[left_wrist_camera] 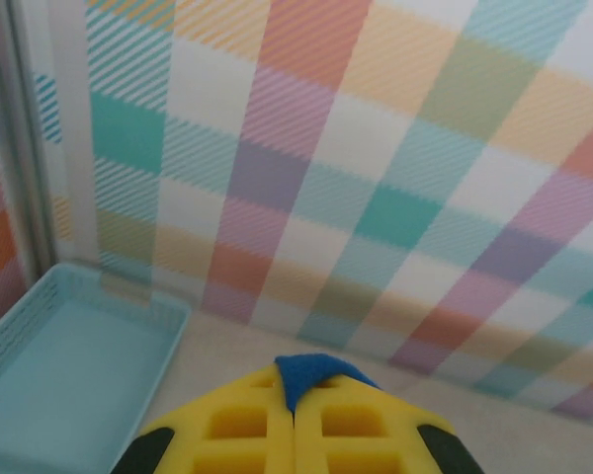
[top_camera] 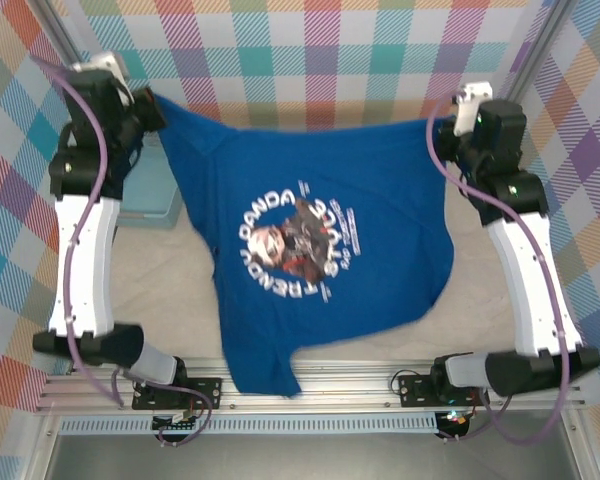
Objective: Fold the inside-out t-shirt
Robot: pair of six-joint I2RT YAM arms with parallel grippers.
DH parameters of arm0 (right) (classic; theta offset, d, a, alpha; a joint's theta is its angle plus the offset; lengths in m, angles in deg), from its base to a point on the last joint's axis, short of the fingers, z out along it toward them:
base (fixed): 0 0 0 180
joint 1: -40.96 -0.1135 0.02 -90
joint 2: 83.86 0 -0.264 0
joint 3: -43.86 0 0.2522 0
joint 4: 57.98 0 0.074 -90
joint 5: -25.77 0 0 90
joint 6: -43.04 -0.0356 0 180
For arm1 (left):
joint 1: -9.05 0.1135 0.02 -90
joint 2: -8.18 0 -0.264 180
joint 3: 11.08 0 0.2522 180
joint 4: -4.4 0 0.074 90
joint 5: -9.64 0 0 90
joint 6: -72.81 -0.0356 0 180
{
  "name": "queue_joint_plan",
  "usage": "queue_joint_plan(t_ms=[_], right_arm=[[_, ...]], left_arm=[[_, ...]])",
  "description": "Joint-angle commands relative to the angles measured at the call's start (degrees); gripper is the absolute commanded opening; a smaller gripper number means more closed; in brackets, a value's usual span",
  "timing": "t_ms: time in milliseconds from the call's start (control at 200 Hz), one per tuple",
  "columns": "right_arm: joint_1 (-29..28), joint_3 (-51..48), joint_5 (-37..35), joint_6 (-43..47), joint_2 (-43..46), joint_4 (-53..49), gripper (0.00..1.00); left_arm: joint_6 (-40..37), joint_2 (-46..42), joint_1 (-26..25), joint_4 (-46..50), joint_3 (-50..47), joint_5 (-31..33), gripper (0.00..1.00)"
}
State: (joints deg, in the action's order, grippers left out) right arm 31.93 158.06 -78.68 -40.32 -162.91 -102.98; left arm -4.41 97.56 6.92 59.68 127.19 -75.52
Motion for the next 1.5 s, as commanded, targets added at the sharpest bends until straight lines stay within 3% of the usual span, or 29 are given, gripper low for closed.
queue_joint_plan(t_ms=[0,140,240,305,425,555,675,770,870,955,1205,1495], right_arm=[[0.2,14.0,0.4,1.6,-4.2,11.8,0.0],[0.3,33.1,4.5,2.1,-12.5,8.6,0.0],[0.3,43.7,8.6,3.5,-17.1,3.2,0.0],[0.3,44.6,11.0,5.4,-18.0,0.0,0.0],[0.3,30.8,14.3,8.0,-13.5,-4.3,0.0],[0.3,0.1,11.5,7.0,-2.4,-3.0,0.01],[0.6,-25.2,8.3,3.5,4.4,-0.1,0.02],[0.6,-34.2,6.5,-0.2,2.5,-2.9,0.03],[0.7,-36.6,6.4,-7.1,-2.4,-6.7,0.04],[0.8,-36.7,2.6,-9.2,-7.5,-10.1,0.05],[1.7,-37.1,-3.5,-11.3,-17.4,-12.2,0.05],[1.7,-37.5,-8.1,-12.5,-17.8,-16.6,0.1]], left_arm=[[5.0,3.8,3.6,-9.2,16.0,-7.9,0.0],[9.0,11.6,4.7,-8.5,36.3,-14.0,0.0],[10.2,9.5,4.7,-9.4,34.1,-17.3,0.0],[9.3,5.8,4.7,-8.0,27.3,-19.0,0.0],[12.3,-4.9,4.5,-12.6,2.1,-24.7,0.0],[17.0,-16.8,2.2,-18.5,-29.4,-30.2,0.0],[18.2,-23.8,-3.6,-17.8,-52.0,-31.4,0.0],[18.9,-27.8,-8.1,-17.7,-68.5,-31.2,0.0],[21.9,-29.7,-10.0,-20.4,-82.3,-30.6,0.0],[22.8,-29.4,-10.4,-22.1,-88.0,-30.7,0.0],[21.6,-29.0,-10.6,-17.9,-91.2,-32.0,0.0],[22.5,-32.4,-10.6,-8.1,-92.3,-29.9,0.0]])
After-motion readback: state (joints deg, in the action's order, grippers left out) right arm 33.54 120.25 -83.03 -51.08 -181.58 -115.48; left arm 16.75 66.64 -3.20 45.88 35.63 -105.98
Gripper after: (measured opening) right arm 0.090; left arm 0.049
